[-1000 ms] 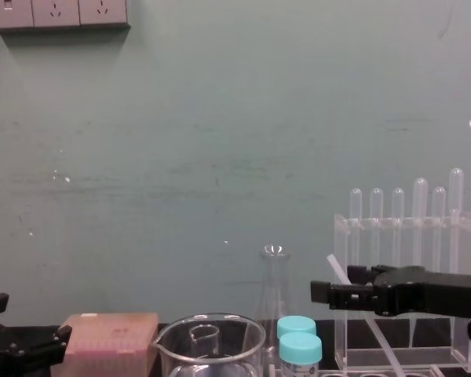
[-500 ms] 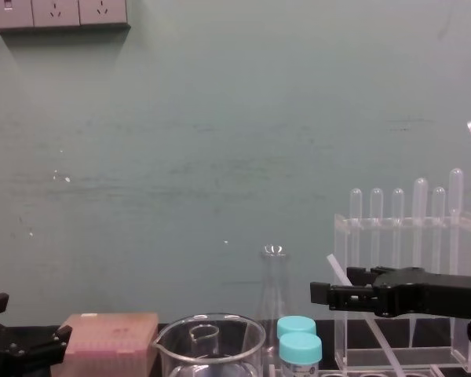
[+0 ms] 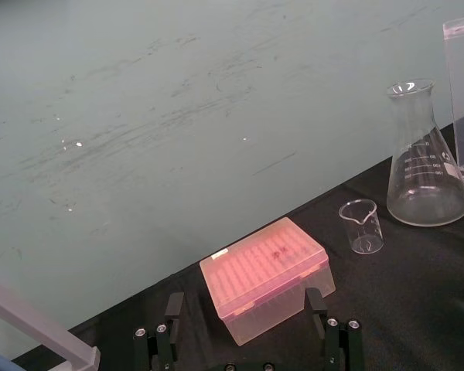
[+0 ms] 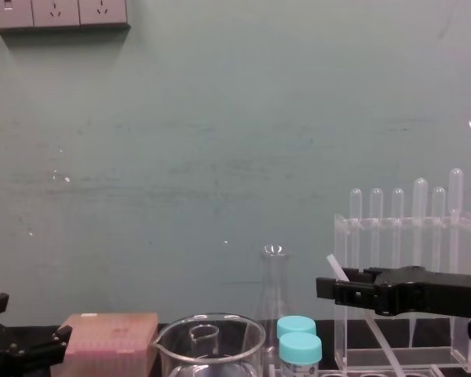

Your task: Pick up the stirring rod with one hand, then place it down.

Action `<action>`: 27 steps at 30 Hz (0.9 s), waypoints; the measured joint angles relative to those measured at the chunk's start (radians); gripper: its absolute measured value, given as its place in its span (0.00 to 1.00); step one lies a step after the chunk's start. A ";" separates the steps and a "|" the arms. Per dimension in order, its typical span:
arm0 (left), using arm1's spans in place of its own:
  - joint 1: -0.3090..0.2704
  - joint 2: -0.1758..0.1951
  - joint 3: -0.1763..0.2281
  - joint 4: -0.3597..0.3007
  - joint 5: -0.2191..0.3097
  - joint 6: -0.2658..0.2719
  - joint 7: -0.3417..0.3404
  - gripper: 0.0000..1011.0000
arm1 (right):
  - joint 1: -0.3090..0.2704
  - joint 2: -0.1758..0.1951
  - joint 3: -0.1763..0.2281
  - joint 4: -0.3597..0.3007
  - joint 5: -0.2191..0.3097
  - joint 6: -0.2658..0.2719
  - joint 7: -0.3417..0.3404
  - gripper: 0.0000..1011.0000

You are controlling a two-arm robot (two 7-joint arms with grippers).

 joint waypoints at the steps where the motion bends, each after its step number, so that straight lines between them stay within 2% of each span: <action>1: 0.000 0.000 0.000 0.000 0.000 0.000 0.000 0.99 | 0.000 0.000 0.000 0.000 0.000 0.000 0.000 0.56; 17: 0.000 0.000 0.000 0.000 0.000 0.000 0.000 0.99 | 0.000 0.000 0.000 0.000 0.000 -0.001 0.000 0.08; 25: 0.000 0.000 0.000 0.000 0.000 0.000 0.000 0.99 | 0.000 0.000 0.000 0.000 0.000 -0.002 0.000 0.07; 27: 0.000 0.000 0.000 0.000 0.000 0.000 0.000 0.99 | -0.004 -0.003 0.012 0.000 0.007 -0.027 0.004 0.07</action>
